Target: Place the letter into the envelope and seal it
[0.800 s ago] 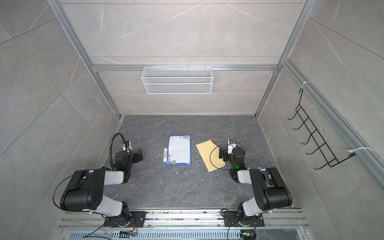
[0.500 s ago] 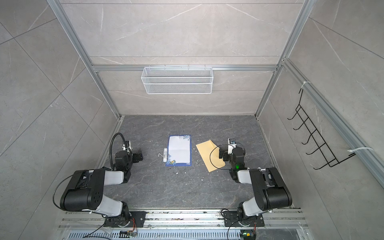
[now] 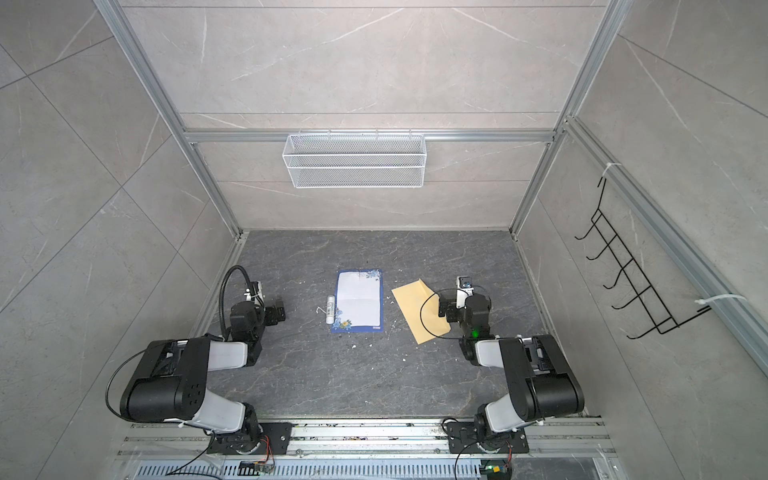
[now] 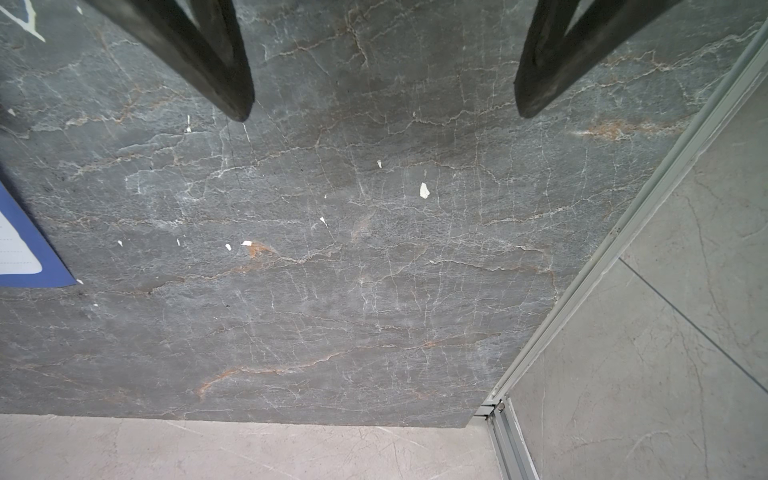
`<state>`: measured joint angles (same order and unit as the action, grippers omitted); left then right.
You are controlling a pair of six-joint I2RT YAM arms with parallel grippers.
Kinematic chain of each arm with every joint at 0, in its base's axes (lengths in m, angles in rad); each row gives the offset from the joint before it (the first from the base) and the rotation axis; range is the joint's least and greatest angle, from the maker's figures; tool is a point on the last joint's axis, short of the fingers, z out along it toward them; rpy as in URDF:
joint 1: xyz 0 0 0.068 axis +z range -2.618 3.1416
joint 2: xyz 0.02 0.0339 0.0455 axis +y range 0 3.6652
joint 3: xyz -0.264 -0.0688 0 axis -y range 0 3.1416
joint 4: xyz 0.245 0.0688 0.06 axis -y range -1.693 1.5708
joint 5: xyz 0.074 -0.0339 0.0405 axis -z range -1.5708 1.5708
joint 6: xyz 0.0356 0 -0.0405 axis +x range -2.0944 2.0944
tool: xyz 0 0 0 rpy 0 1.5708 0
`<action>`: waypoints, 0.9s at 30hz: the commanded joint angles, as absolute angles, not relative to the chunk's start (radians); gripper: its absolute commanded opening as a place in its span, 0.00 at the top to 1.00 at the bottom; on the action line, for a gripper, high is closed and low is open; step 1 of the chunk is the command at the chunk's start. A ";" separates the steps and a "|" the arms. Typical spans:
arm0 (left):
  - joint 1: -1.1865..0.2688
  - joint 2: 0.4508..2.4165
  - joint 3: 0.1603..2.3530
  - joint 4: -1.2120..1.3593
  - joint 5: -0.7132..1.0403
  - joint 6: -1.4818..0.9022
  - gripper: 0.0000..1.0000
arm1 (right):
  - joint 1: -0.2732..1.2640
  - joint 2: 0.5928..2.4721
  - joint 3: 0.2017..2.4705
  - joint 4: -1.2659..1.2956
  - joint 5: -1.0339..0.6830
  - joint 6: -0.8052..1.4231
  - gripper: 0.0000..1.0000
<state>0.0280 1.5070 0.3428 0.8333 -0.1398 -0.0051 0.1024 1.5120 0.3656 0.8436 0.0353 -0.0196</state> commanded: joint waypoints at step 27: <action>-0.006 0.750 0.468 0.092 -0.129 -0.250 0.00 | 0.101 1.106 0.718 0.052 -0.002 0.185 0.01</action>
<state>0.0013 0.8551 0.4397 0.2928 -0.1535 -0.1169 0.1024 1.1507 0.6212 0.3027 0.0605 0.0914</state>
